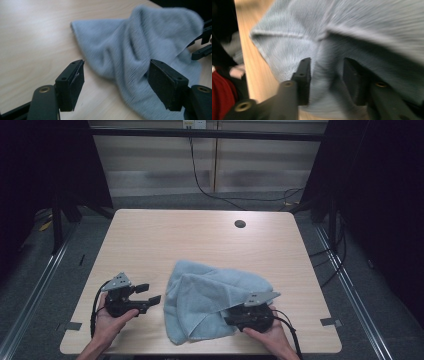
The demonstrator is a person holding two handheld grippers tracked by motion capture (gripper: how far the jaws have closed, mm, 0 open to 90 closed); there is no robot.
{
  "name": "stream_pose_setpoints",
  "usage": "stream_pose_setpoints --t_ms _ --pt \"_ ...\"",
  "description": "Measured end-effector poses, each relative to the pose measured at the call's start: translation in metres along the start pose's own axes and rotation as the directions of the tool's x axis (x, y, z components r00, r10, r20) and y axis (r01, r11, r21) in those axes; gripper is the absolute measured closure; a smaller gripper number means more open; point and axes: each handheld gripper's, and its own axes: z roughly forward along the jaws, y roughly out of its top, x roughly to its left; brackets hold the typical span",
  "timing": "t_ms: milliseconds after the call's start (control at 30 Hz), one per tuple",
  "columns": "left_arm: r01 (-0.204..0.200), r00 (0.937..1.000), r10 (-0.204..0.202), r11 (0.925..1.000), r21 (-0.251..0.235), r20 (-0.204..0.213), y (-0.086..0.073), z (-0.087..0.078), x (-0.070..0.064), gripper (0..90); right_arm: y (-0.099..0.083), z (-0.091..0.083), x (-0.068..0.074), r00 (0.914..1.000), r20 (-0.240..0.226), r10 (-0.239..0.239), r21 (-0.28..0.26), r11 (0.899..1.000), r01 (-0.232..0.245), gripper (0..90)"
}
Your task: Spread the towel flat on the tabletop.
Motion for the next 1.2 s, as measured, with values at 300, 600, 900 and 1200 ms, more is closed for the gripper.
stream_pose_setpoints --t_ms 300,600,900,1200 --pt "-0.088 0.9908 0.088 0.9961 -0.004 0.102 0.057 0.043 -0.024 29.7 -0.002 -0.020 -0.021 0.9898 0.118 0.080 -0.068 0.995 -0.072 38.9" --pt "-0.188 0.9595 0.156 0.9750 0.119 0.235 0.073 0.121 -0.047 20.8 0.025 0.002 -0.043 0.9883 0.121 0.093 -0.110 0.991 -0.080 40.1" --pt "-0.106 0.9728 0.087 0.9913 0.078 0.215 0.052 0.119 -0.030 75.6 0.022 0.013 -0.045 0.9886 0.122 0.089 -0.074 0.994 -0.080 30.7" --pt "-0.106 0.9695 0.094 0.9933 0.045 0.227 0.057 0.110 -0.032 82.3 0.035 0.019 -0.046 0.9938 0.089 0.067 -0.095 0.994 -0.058 22.4"
